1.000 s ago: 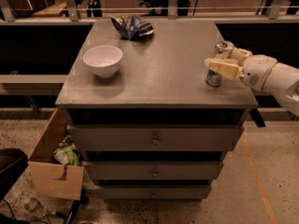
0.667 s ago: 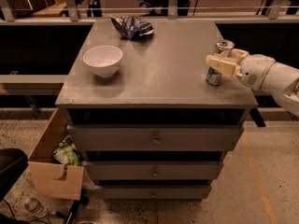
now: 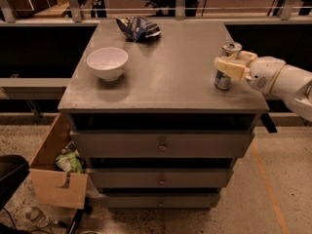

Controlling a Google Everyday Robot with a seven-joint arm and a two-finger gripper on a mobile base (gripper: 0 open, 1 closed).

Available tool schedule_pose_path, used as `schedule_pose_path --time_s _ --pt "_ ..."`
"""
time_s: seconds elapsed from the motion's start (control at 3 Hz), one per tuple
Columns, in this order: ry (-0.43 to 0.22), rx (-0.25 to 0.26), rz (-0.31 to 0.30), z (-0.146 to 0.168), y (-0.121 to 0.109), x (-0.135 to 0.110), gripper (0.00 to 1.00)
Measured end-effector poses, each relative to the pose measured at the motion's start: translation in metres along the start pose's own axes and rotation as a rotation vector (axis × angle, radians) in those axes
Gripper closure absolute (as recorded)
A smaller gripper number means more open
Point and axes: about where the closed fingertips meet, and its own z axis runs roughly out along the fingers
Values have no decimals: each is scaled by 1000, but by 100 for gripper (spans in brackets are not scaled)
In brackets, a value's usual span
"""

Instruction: Place redbull can into white bowl

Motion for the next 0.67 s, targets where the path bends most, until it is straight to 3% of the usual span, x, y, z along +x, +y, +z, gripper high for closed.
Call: schedule_pose_path --time_s 0.33,0.67 --pt "2 -10 -13 8 6 -18 100" --pt "-27 -35 -59 30 9 -61 100"
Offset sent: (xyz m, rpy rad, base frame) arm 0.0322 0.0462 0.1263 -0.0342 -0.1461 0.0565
